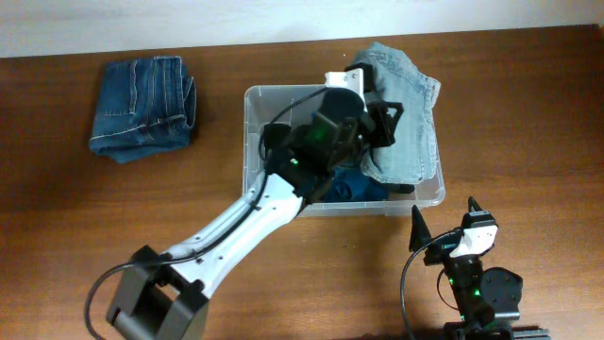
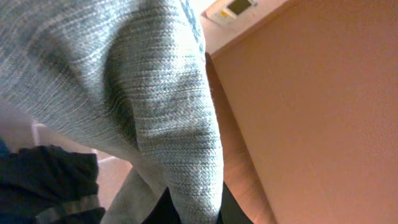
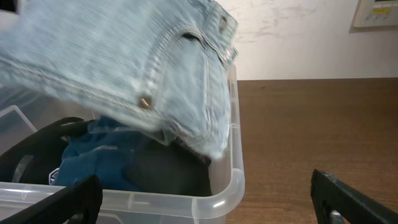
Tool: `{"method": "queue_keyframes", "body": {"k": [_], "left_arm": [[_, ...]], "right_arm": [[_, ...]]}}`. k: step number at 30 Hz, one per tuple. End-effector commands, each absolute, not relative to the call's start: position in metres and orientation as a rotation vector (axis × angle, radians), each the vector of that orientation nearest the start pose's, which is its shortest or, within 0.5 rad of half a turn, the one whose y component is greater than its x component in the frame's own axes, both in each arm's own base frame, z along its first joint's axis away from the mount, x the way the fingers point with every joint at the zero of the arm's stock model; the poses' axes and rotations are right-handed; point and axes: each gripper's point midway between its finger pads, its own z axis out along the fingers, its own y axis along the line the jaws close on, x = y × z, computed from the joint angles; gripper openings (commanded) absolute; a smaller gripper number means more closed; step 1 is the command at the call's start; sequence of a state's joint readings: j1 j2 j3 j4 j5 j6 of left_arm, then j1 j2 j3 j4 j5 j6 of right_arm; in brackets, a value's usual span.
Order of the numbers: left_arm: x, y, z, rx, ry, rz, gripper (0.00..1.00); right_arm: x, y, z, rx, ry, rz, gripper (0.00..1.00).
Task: Pack container
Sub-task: 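Lower the light blue jeans into the bin on top of garments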
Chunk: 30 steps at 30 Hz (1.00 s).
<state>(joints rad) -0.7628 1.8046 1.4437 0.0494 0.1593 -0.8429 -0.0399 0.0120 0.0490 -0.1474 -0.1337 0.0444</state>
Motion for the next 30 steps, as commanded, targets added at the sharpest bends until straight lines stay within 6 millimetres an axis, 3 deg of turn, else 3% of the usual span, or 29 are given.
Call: {"method": "queue_keyframes", "body": {"k": [1, 5, 10, 14, 26, 28, 30], "left_arm": [[0.387, -0.424, 0.267, 0.049, 2.060, -1.228, 0.01], [0.390, -0.425, 0.253, 0.043, 2.091, -1.209, 0.01], [0.390, -0.424, 0.244, 0.040, 2.117, -1.195, 0.08], [0.391, -0.422, 0.240, 0.030, 2.131, -1.178, 0.08], [0.411, -0.379, 0.206, -0.081, 2.271, -1.033, 0.05], [0.411, -0.374, 0.200, -0.091, 2.297, -1.015, 0.19], [0.409, -0.372, 0.195, -0.095, 2.319, -1.001, 0.58]], "right_arm": [[0.242, 0.013, 0.158, -0.039, 1.679, 0.114, 0.98], [0.242, 0.013, 0.158, -0.039, 1.679, 0.114, 0.98], [0.242, 0.013, 0.158, -0.039, 1.679, 0.114, 0.98], [0.242, 0.013, 0.158, -0.039, 1.679, 0.115, 0.98], [0.242, 0.013, 0.158, -0.039, 1.679, 0.114, 0.98], [0.242, 0.013, 0.158, -0.039, 1.678, 0.114, 0.98], [0.242, 0.013, 0.158, -0.039, 1.679, 0.114, 0.98]]}}
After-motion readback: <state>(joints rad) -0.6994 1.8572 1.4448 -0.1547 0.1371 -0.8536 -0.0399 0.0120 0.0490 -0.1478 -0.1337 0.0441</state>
